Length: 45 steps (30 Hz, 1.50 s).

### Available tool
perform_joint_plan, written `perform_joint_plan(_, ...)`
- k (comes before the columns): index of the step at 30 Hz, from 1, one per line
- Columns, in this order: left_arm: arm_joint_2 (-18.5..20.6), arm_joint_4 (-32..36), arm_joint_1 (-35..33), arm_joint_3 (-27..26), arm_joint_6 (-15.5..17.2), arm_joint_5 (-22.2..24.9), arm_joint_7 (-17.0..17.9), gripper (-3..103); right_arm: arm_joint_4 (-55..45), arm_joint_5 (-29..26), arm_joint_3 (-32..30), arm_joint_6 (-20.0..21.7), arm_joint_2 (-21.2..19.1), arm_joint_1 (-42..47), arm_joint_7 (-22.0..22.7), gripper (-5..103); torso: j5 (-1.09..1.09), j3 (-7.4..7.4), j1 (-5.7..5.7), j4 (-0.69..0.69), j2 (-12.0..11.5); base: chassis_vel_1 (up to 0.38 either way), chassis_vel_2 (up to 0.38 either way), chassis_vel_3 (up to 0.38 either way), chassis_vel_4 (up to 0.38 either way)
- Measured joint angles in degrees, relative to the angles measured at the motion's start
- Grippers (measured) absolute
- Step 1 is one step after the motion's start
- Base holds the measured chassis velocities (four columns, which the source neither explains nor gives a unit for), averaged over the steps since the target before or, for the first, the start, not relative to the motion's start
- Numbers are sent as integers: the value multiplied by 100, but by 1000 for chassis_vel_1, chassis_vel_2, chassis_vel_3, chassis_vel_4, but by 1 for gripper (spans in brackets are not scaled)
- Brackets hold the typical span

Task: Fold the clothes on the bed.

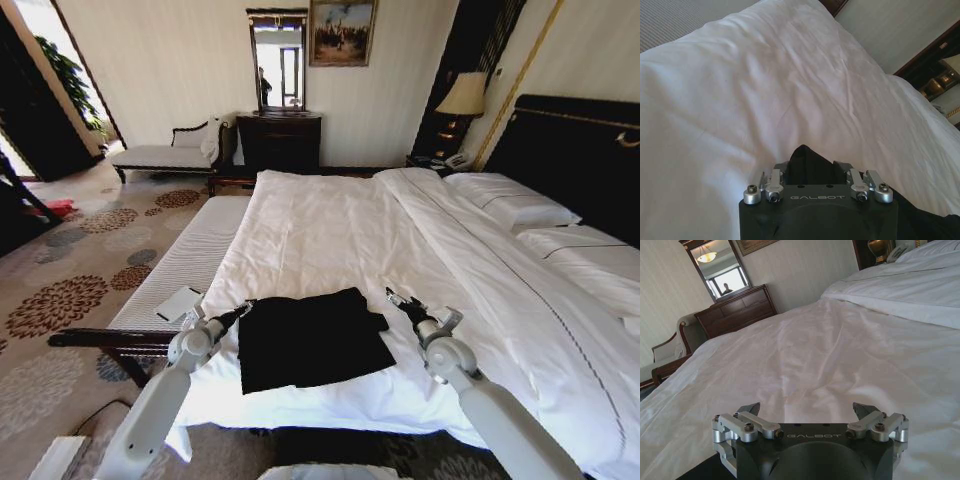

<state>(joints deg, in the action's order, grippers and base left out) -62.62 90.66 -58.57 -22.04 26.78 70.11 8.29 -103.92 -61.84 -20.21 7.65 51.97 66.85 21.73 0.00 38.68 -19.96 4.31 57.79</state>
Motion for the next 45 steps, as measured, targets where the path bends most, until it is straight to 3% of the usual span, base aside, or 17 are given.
perform_joint_plan(5,-10,18,-6,6,-15,-28,15,28,-7,-10,-63,0,-27,37,16,100,0,-1,0,0,0,0,0,0,0)
perform_joint_plan(10,-20,40,-20,3,-51,-57,18,18,-16,-11,-75,0,-29,51,28,100,0,0,0,0,0,0,0,0,0)
perform_joint_plan(13,-17,104,-39,-67,-141,-63,29,3,-20,-10,-71,0,-22,58,45,100,-1,-1,0,0,0,0,0,0,0)
perform_joint_plan(20,92,200,-60,-234,-213,-60,34,1,66,-33,70,19,42,-123,96,100,-1,0,0,1,0,0,0,0,0)
perform_joint_plan(31,256,138,-87,-495,-314,-45,48,1,583,-652,753,411,290,-943,134,100,-1,0,0,-1,0,0,0,0,0)
perform_joint_plan(38,280,168,-187,-553,-345,-118,50,1,1329,-1152,1161,663,591,-1578,-50,100,-1,0,0,0,0,0,0,0,0)
perform_joint_plan(45,304,162,-207,-535,-351,-178,42,1,2132,-1194,1410,650,999,-2180,-328,100,-1,0,0,0,0,0,0,0,0)
